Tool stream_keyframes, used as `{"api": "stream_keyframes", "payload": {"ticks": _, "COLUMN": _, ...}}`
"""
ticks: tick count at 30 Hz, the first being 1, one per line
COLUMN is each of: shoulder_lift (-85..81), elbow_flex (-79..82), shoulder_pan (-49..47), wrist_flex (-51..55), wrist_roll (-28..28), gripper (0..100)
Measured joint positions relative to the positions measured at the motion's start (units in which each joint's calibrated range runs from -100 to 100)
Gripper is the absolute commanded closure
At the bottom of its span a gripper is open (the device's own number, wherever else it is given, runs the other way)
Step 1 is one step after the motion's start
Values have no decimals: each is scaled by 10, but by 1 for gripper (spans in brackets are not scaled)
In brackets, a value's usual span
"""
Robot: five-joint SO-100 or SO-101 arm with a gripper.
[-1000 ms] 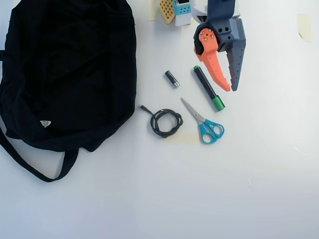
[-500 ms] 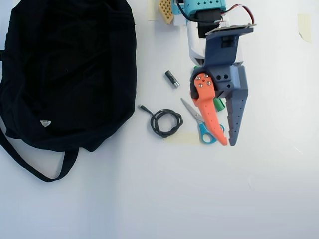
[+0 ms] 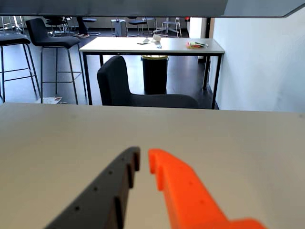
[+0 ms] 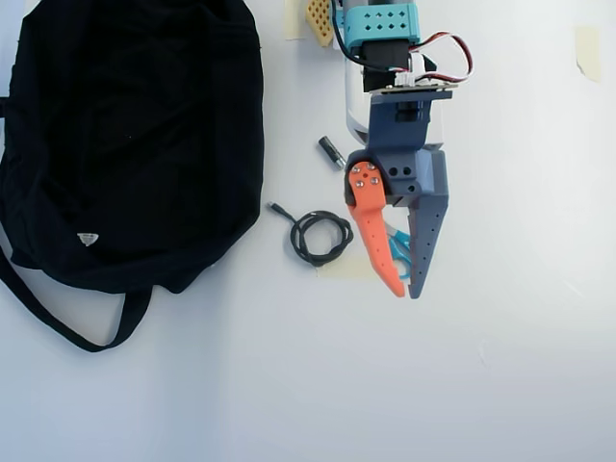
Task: Put the bike light into the black bag
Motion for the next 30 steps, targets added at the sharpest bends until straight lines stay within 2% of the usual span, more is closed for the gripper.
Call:
{"api": "stream_keyframes", "payload": {"ticks": 3, "shoulder_lift": -2, "elbow_flex": 0, "shoulder_pan": 1, "wrist_flex": 16, "wrist_roll": 0, "gripper": 97}}
{"api": "stream_keyframes", "payload": {"ticks": 8, "shoulder_lift": -30, "elbow_flex": 0, "shoulder_pan": -20, "wrist_flex": 106, "wrist_roll": 0, "gripper": 97}}
{"api": "stream_keyframes", "payload": {"ticks": 21, "shoulder_lift": -195, "elbow_flex": -1, "shoulder_pan": -102, "wrist_flex": 526, "wrist_roll": 4, "gripper": 98}}
{"api": "stream_keyframes", "payload": {"ticks": 30, "shoulder_lift": -231, "elbow_flex": -1, "shoulder_pan": -176, "wrist_flex": 767, "wrist_roll": 62, "gripper": 98}}
